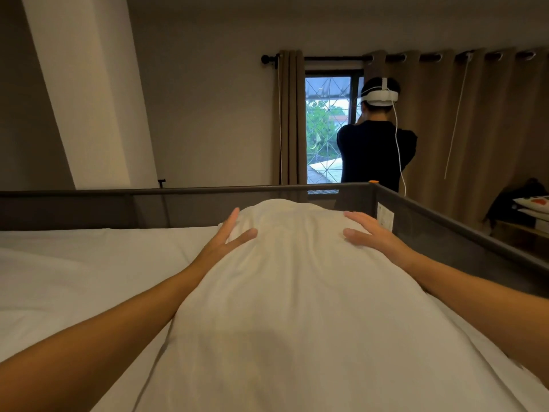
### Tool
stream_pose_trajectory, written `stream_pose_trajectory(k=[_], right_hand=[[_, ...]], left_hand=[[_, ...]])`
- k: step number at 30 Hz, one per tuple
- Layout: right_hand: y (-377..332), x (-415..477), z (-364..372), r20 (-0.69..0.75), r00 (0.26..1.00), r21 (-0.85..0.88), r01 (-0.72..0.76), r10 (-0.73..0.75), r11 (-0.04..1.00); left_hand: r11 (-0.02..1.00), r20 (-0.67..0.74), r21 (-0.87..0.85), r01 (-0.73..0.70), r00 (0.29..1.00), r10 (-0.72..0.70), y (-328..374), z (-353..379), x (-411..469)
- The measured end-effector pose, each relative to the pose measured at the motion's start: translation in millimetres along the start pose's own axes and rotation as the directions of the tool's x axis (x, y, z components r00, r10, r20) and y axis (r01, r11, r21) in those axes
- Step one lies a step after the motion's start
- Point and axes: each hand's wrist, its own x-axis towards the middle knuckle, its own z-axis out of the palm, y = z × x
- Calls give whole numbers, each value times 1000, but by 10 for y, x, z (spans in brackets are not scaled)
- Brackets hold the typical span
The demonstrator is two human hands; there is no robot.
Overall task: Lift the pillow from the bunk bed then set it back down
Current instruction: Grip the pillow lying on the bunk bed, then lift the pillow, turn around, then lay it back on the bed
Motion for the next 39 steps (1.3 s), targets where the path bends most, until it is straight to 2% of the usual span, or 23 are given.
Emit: stream_pose_trajectory(k=[3, 10, 15, 19, 23, 27, 34, 39], right_hand=[[-36, 84, -143, -17, 998, -61, 65, -66, 996], [-422, 114, -359, -96, 966, -71, 235, -241, 969], [-857, 91, -471, -95, 914, -79, 387, -393, 919], [-1386, 95, -607, -119, 855, -46, 503, -504, 863], [-1981, 128, -704, -146, 785, 0, 608, -602, 794], [-2381, 58, -588, -122, 748, 148, 664, -653, 733], [-2935, -196, 108, -35, 689, 328, 693, -724, 643], [-3407, -516, 851, 65, 645, 457, 659, -762, 597]], left_hand=[[995, -39, 87, -41, 998, 44, 256, -44, -2], [967, -134, 159, -201, 965, 223, 711, -278, -83], [950, -207, 183, -253, 935, 289, 1105, -561, -294], [911, -300, 262, -319, 870, 391, 1602, -912, -459], [879, -384, 373, -296, 814, 436, 2237, -1346, -816], [856, -431, 438, -274, 772, 468, 2598, -1623, -1337], [834, -460, 538, -127, 784, 416, 2605, -2016, -2446], [861, -599, 508, -16, 712, 366, 2461, -2425, -3292]])
